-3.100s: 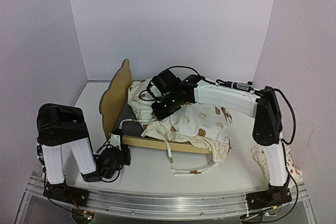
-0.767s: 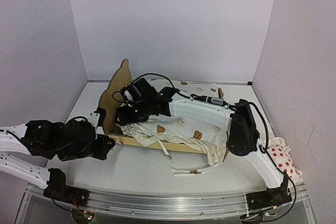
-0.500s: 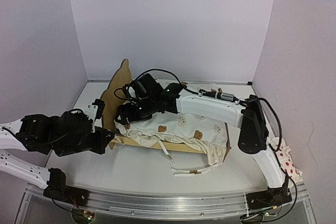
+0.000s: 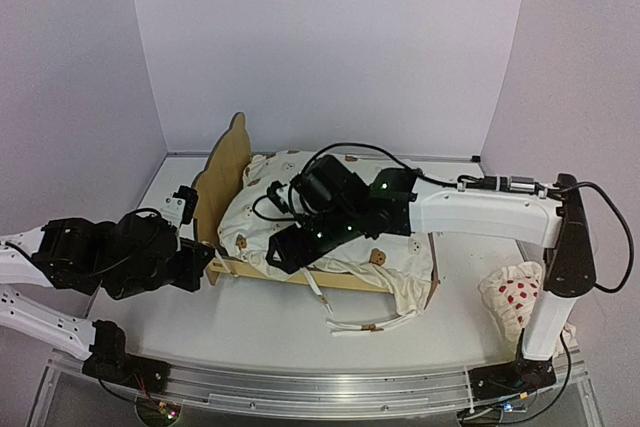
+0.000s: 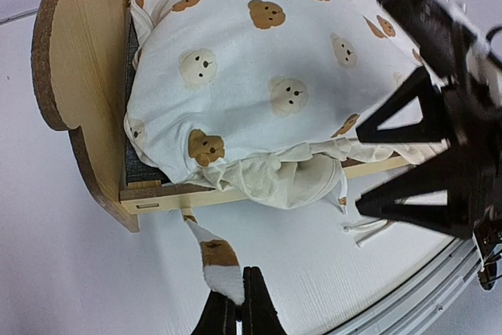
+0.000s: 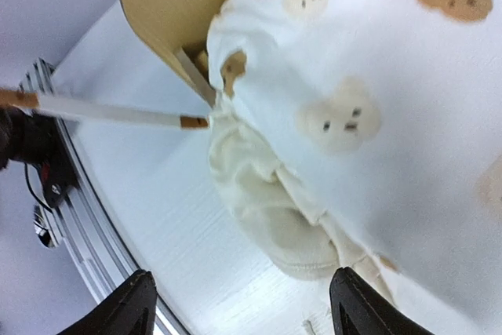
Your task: Set up the pet bed
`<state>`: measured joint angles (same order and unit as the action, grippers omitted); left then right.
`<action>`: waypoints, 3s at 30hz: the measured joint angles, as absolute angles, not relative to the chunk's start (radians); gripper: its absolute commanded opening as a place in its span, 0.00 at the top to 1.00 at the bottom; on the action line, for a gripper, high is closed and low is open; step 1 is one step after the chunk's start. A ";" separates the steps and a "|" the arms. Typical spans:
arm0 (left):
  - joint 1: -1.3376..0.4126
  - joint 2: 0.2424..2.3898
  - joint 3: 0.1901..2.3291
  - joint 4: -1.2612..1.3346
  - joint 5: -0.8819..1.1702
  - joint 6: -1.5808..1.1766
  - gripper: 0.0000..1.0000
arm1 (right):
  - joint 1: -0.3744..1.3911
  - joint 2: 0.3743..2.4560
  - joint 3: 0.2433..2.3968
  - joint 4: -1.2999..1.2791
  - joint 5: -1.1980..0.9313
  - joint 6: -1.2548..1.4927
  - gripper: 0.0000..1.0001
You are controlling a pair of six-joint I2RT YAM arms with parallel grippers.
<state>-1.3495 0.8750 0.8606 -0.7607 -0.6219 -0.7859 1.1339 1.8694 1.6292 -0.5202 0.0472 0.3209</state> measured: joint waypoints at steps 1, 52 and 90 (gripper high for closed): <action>-1.349 0.874 0.854 -0.760 -0.624 -0.786 1.00 | 1.151 1.864 1.600 -0.527 0.071 0.317 0.28; -1.349 0.778 0.742 -0.858 -0.614 -0.898 1.00 | 1.371 2.276 1.940 -0.536 0.086 0.377 1.00; -1.349 0.965 0.730 -0.700 -0.459 -0.897 1.00 | 1.383 1.805 1.405 -0.431 0.216 0.388 0.35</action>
